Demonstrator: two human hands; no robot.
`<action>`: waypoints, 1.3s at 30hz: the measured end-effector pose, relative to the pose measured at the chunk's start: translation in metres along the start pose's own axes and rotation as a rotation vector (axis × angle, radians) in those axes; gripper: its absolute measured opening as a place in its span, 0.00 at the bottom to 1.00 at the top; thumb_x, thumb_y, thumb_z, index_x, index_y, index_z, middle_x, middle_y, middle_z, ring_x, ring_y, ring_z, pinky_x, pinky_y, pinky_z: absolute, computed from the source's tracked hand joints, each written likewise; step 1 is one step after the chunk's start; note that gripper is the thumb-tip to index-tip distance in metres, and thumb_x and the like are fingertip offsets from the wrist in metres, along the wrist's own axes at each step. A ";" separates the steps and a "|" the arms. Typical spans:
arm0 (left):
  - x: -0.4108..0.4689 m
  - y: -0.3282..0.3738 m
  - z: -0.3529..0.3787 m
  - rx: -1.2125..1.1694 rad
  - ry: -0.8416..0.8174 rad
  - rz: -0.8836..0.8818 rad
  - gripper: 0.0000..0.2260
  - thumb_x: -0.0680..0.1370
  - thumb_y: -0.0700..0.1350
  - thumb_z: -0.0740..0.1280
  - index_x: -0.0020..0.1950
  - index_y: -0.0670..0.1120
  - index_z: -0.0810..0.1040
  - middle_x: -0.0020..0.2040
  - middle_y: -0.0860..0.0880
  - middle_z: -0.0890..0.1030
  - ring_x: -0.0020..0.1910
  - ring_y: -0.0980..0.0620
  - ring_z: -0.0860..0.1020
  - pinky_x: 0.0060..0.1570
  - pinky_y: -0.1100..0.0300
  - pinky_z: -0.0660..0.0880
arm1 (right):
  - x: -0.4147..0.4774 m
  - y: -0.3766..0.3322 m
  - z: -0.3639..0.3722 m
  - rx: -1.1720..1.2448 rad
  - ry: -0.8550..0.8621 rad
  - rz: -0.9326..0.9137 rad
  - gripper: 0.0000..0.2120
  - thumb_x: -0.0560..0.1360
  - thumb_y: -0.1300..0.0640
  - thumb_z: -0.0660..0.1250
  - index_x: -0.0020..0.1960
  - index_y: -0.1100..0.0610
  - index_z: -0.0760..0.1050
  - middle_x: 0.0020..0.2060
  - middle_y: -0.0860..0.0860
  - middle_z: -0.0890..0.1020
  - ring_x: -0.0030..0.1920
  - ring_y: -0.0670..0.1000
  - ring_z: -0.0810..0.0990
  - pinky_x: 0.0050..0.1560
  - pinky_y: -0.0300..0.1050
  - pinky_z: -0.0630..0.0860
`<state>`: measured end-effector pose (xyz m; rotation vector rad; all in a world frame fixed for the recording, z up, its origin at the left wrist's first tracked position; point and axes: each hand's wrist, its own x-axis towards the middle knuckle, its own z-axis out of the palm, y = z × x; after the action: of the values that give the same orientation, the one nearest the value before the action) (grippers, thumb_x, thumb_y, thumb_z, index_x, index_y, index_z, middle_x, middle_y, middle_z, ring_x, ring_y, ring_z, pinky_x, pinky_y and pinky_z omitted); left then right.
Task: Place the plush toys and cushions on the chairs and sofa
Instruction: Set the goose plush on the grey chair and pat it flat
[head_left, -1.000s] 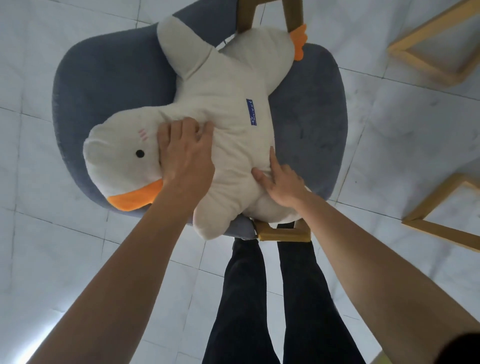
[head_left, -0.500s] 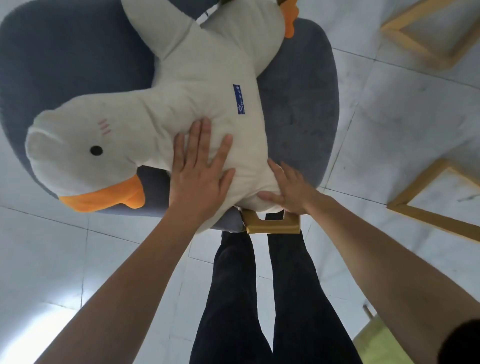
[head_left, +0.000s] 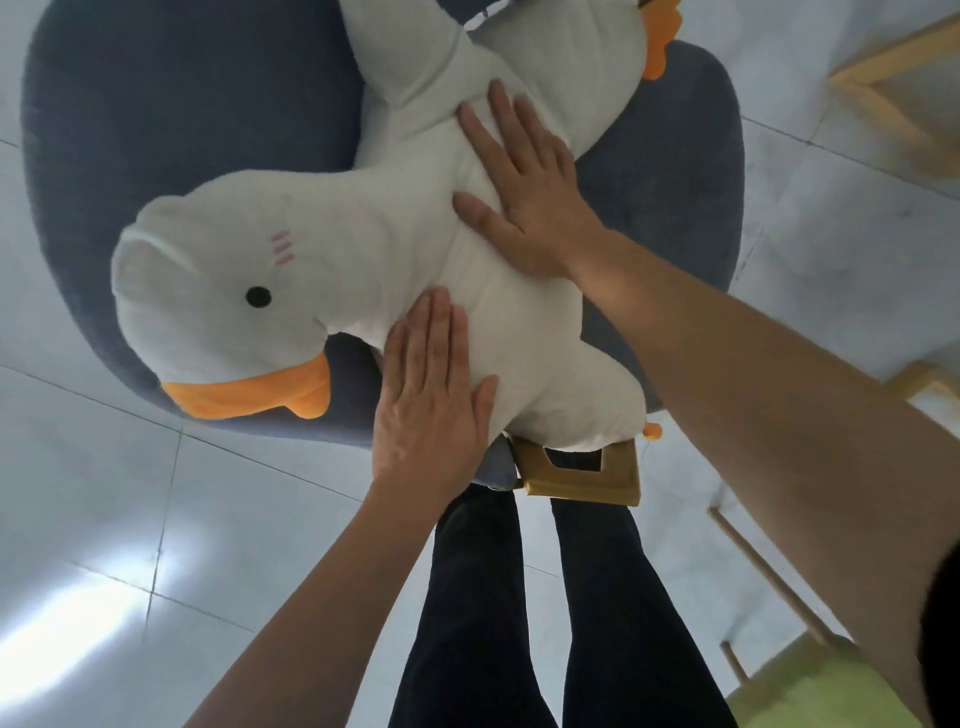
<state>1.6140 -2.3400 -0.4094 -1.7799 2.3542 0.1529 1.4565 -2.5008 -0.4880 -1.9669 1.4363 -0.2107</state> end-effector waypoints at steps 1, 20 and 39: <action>0.002 0.000 0.000 0.011 -0.015 0.008 0.31 0.85 0.53 0.58 0.80 0.33 0.57 0.80 0.34 0.58 0.81 0.37 0.58 0.81 0.45 0.46 | 0.001 0.005 -0.002 -0.021 -0.015 -0.010 0.35 0.81 0.32 0.48 0.83 0.46 0.45 0.83 0.53 0.44 0.82 0.57 0.44 0.79 0.58 0.46; 0.087 -0.039 -0.017 0.007 0.068 -0.098 0.29 0.85 0.57 0.53 0.83 0.46 0.52 0.83 0.36 0.51 0.82 0.35 0.49 0.76 0.48 0.31 | 0.051 0.037 -0.008 -0.052 0.075 0.227 0.39 0.77 0.26 0.46 0.82 0.43 0.47 0.83 0.50 0.45 0.82 0.57 0.39 0.76 0.69 0.36; 0.088 -0.035 -0.079 0.029 -0.141 0.003 0.27 0.85 0.51 0.53 0.83 0.42 0.54 0.82 0.35 0.53 0.82 0.37 0.50 0.79 0.43 0.42 | -0.041 -0.007 -0.025 0.130 0.038 0.429 0.37 0.81 0.33 0.46 0.83 0.50 0.45 0.82 0.57 0.43 0.82 0.60 0.43 0.80 0.62 0.49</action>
<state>1.6174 -2.4471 -0.3497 -1.6941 2.2497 0.2350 1.4336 -2.4740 -0.4547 -1.5163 1.7813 -0.1429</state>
